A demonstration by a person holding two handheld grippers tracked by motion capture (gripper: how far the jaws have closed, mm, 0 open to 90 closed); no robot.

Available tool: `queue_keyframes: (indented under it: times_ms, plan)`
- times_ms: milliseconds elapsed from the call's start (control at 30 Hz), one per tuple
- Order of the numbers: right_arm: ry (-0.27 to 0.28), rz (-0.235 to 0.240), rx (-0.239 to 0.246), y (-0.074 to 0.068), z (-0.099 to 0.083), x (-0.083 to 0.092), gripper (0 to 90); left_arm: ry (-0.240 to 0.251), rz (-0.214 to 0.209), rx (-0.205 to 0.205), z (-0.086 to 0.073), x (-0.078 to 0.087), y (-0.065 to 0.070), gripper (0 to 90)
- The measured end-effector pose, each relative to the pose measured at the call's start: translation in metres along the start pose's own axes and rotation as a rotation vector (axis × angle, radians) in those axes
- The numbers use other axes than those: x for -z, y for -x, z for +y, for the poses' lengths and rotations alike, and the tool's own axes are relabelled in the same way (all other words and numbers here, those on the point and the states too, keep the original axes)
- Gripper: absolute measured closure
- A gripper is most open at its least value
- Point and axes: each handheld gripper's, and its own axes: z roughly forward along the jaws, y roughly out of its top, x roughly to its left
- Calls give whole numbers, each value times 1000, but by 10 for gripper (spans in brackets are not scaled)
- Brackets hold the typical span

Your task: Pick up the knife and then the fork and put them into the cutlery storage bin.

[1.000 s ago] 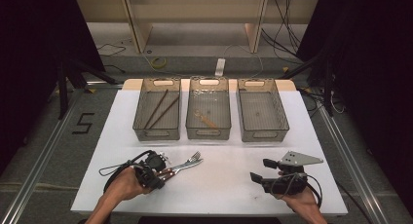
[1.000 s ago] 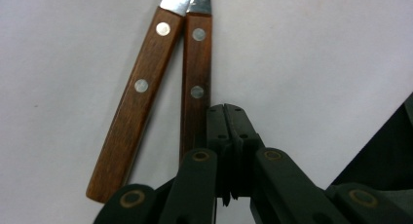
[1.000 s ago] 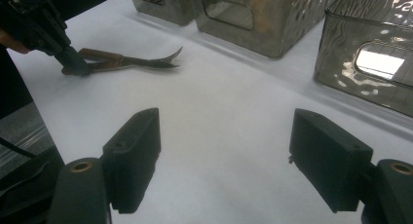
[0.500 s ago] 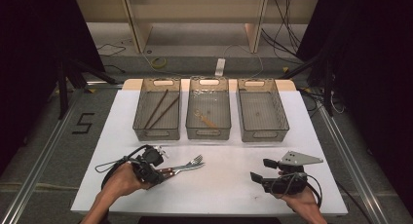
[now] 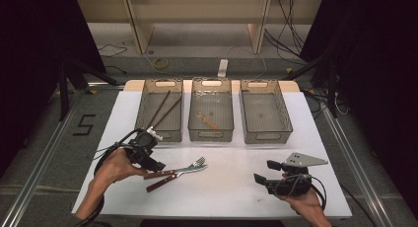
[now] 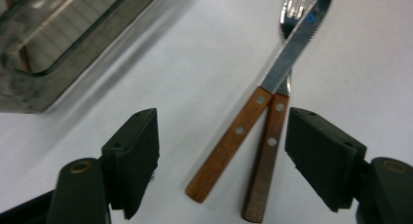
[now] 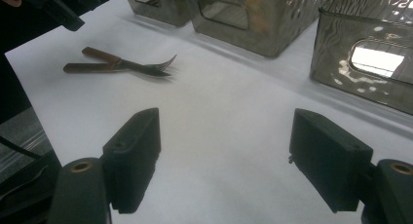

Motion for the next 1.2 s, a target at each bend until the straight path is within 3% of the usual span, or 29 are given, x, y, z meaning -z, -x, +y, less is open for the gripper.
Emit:
queue_keyframes:
  times_ms: [167, 333, 867, 1200]
  plan:
    - [0, 3, 0, 1, 0, -1, 279, -30, 13, -23, 5, -10, -2, 267]
    - [2, 9, 9, -1, 1, -1, 279, -74, 18, -37, -1, -24, -6, 267]
    - [-2, 11, 16, -2, 2, -1, 279, -118, -19, -117, -9, -31, -1, 271]
    - [-5, 12, 16, -3, 2, -2, 279, -153, -13, -147, -13, -38, 0, 407]
